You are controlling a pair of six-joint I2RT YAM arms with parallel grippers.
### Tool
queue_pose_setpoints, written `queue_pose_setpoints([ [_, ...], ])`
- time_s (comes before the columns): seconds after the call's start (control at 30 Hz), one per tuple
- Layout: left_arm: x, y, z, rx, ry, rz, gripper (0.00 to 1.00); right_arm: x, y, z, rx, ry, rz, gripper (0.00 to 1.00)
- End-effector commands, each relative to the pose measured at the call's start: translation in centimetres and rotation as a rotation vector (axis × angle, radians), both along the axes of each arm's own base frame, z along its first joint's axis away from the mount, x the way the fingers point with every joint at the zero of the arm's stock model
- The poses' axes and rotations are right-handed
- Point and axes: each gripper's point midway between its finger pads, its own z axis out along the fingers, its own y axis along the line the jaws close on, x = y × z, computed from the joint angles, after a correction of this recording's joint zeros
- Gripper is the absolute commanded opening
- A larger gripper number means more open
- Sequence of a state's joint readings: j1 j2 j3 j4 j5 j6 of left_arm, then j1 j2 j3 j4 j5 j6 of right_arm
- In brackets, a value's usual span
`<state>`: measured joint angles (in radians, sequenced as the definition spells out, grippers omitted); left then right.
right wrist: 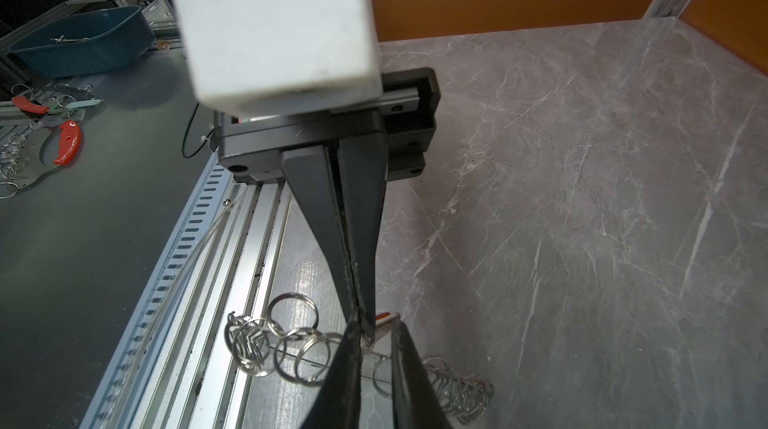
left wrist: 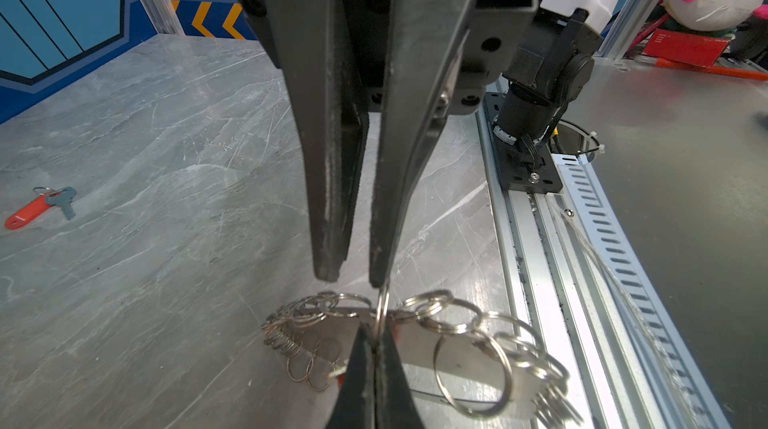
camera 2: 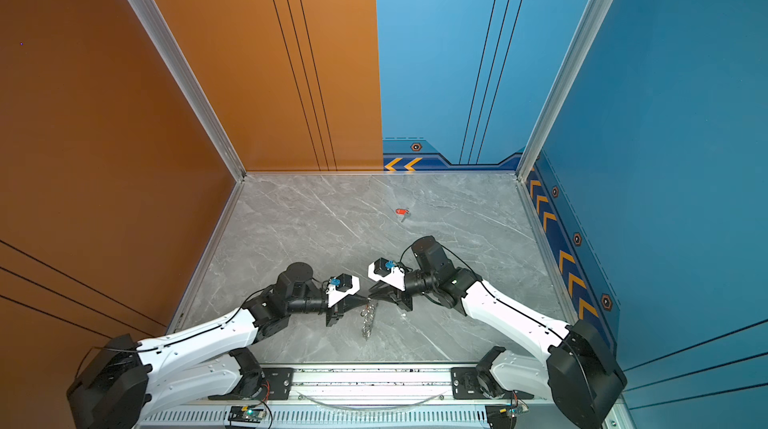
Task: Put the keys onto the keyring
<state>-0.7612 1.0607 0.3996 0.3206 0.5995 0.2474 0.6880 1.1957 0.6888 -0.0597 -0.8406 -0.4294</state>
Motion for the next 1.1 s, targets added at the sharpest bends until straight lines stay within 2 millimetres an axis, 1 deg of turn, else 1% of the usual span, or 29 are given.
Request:
queue_pose_setpoints([
  [0.0, 0.5, -0.4, 1.3, -0.033, -0.050, 0.002, 0.00, -0.1, 0.2, -0.1, -0.014, 0.011, 0.006, 0.16],
  [0.17, 0.5, -0.4, 1.2, -0.030, -0.049, 0.005, 0.00, -0.3, 0.1, 0.0, -0.010, 0.010, 0.010, 0.17],
  [0.27, 0.7, -0.3, 1.1, -0.024, -0.049, 0.015, 0.00, -0.5, 0.1, 0.5, 0.011, 0.002, 0.011, 0.19],
  [0.37, 0.8, -0.3, 1.2, -0.026, -0.052, 0.018, 0.00, -0.4, 0.1, 0.3, 0.004, 0.010, 0.010, 0.19],
  [0.4, 0.8, -0.3, 1.2, -0.025, -0.052, 0.017, 0.00, -1.1, 0.5, 0.2, 0.000, 0.012, 0.034, 0.19],
  [0.5, 0.8, -0.4, 1.1, -0.025, -0.052, 0.018, 0.00, -1.2, 0.7, -0.2, -0.012, 0.018, 0.039, 0.19],
  [0.6, 0.9, -0.4, 0.9, -0.019, -0.051, 0.020, 0.00, -1.5, 0.6, 0.2, -0.001, 0.014, 0.051, 0.19],
  [0.7, 1.0, -0.4, 0.9, -0.017, -0.049, 0.021, 0.00, -1.3, 0.6, 0.3, -0.004, 0.010, 0.044, 0.19],
  [0.87, 0.7, -0.4, 1.2, -0.026, -0.051, 0.009, 0.00, -0.5, 0.6, -0.9, -0.051, 0.003, 0.006, 0.18],
  [1.07, 0.7, -0.4, 1.2, -0.029, -0.052, 0.005, 0.00, 0.0, 0.7, -1.0, -0.061, -0.006, -0.009, 0.15],
])
